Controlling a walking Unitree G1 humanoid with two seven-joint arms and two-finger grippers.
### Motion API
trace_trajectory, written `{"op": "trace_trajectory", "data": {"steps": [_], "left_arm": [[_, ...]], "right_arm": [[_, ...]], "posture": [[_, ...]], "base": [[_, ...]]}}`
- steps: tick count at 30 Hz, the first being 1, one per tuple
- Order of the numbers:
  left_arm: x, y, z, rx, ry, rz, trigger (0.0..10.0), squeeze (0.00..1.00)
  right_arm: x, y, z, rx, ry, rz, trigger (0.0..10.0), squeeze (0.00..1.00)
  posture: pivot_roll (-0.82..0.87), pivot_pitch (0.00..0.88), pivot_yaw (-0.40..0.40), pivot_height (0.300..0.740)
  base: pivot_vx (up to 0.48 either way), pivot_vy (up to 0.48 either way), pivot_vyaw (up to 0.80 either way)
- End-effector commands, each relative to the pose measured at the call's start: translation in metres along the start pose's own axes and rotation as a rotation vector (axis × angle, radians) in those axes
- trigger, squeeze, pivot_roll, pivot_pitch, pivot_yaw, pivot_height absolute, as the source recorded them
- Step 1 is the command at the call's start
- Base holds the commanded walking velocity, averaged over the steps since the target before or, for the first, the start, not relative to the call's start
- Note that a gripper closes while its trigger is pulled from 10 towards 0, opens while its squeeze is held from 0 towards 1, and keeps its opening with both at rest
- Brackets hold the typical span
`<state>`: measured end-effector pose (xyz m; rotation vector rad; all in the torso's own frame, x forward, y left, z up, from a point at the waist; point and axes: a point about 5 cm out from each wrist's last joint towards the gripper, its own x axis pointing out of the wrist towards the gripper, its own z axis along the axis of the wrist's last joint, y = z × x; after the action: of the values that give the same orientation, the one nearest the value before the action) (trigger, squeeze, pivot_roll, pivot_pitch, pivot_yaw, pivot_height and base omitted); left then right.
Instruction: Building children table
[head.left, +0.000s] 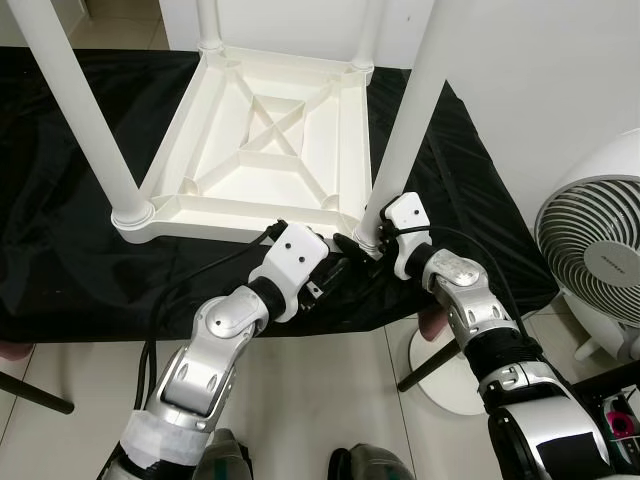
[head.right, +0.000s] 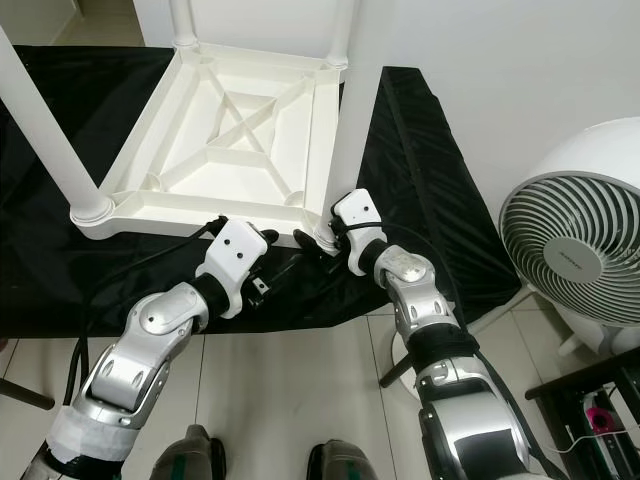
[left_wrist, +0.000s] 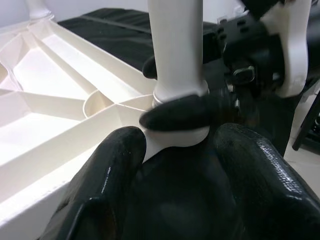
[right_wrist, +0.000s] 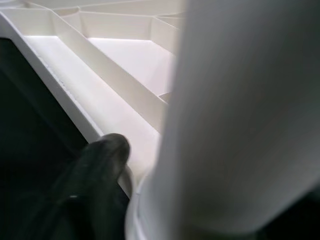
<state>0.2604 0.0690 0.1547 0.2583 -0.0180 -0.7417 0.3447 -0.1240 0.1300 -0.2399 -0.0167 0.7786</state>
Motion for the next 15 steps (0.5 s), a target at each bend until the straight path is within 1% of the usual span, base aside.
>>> {"op": "trace_trajectory", "data": {"steps": [1, 4, 9, 11, 13, 14, 15], "left_arm": [[-0.002, 0.001, 0.0, 0.01, 0.006, 0.038, 10.0, 0.0], [-0.003, 0.0, -0.001, 0.008, 0.009, 0.042, 10.0, 0.0], [-0.002, 0.0, -0.001, 0.006, 0.009, 0.037, 10.0, 0.0], [-0.002, -0.001, -0.001, 0.006, 0.009, 0.034, 10.0, 0.0], [-0.001, -0.001, -0.001, 0.005, 0.01, 0.032, 10.0, 0.0], [-0.001, -0.001, -0.001, 0.005, 0.01, 0.032, 10.0, 0.0], [-0.001, -0.001, -0.001, 0.005, 0.009, 0.03, 10.0, 0.0]], "right_arm": [[0.0, 0.005, -0.005, 0.017, 0.013, 0.039, 0.0, 0.0], [-0.003, 0.008, -0.012, 0.044, 0.007, 0.05, 0.0, 0.0], [-0.007, 0.011, -0.016, 0.055, 0.002, 0.031, 0.0, 0.0], [-0.009, 0.013, -0.018, 0.066, -0.005, 0.007, 0.0, 0.0], [-0.011, 0.015, -0.019, 0.096, -0.017, -0.059, 0.0, 0.0], [-0.011, 0.015, -0.019, 0.096, -0.017, -0.059, 0.0, 0.0], [-0.012, 0.015, -0.02, 0.14, -0.029, -0.111, 0.0, 0.0]], "posture": [[0.07, 0.028, -0.074, 0.74], [0.07, 0.028, -0.073, 0.74], [0.06, 0.029, -0.07, 0.74], [0.06, 0.028, -0.069, 0.74], [0.06, 0.029, -0.068, 0.74], [0.06, 0.029, -0.068, 0.74], [0.05, 0.028, -0.067, 0.74]], "base": [[0.0, 0.0, 0.0], [0.0, 0.0, 0.0], [0.0, 0.0, 0.0], [0.0, 0.0, 0.0], [0.0, 0.0, 0.0], [0.0, 0.0, 0.0], [0.0, 0.0, 0.0]]}}
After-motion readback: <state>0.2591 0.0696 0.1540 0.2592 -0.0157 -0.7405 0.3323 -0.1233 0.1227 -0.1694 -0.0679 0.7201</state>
